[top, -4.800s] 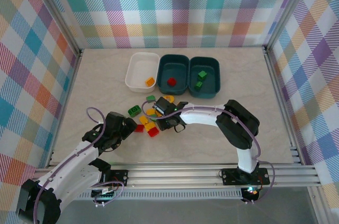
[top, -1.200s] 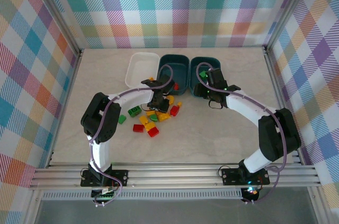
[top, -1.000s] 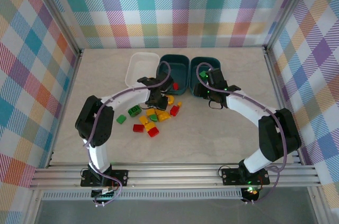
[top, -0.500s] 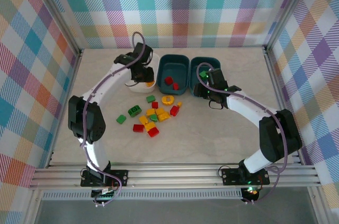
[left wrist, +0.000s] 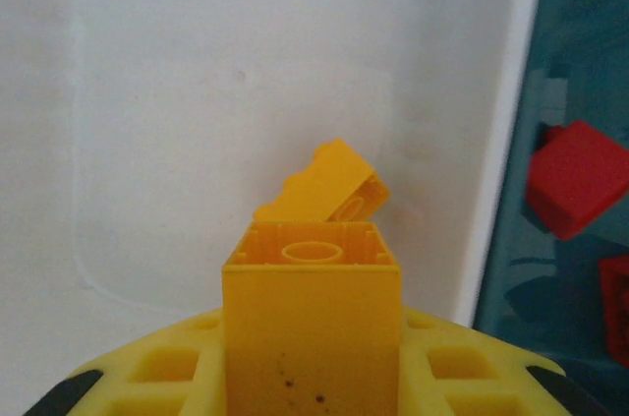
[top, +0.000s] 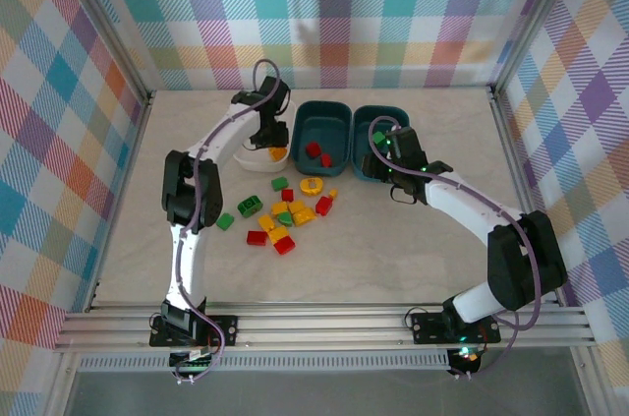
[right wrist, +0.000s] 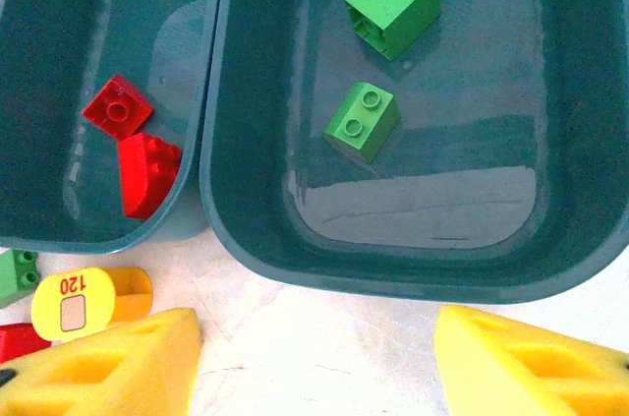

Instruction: Sort the legos into containers by color

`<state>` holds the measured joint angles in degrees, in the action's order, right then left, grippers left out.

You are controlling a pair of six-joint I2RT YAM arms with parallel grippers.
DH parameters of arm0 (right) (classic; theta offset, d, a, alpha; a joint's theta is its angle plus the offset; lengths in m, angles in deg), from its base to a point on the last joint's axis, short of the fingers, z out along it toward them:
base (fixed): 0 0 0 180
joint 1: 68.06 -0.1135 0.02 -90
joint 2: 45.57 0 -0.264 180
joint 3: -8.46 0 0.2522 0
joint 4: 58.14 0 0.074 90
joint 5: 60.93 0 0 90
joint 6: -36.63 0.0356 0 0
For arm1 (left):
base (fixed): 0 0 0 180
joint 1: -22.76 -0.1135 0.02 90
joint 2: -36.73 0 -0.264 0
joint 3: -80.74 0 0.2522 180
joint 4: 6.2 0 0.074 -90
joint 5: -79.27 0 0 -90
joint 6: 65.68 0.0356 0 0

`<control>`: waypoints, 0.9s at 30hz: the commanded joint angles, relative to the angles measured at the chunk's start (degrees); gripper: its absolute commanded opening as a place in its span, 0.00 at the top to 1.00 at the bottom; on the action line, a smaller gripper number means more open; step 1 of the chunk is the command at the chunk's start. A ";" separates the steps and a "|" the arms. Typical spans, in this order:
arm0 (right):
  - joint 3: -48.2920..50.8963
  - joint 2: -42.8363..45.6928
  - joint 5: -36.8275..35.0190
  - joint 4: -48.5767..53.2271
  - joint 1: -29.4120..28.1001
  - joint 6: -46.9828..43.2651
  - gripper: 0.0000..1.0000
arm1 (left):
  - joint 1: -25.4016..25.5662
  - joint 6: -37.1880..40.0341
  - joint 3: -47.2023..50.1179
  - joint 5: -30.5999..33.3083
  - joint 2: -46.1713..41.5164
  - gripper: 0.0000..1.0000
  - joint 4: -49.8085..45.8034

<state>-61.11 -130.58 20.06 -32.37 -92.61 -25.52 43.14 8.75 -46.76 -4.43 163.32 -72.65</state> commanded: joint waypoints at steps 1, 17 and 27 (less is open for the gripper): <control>0.66 0.20 -0.70 -0.84 0.56 -0.51 0.35 | -1.11 -1.06 -2.63 0.31 0.62 0.64 -1.90; 0.34 -0.52 -1.46 -1.25 -3.47 -0.79 0.33 | -0.96 -5.70 14.34 -1.16 -17.99 0.27 6.48; -4.14 -7.54 -5.83 4.41 -15.70 10.27 0.31 | -0.95 -24.49 62.04 2.51 -43.97 0.19 23.65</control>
<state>-63.06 -136.31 16.04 -30.12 -106.38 -20.29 42.44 -7.82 8.17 -3.62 122.14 -53.59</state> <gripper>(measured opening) 0.687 0.813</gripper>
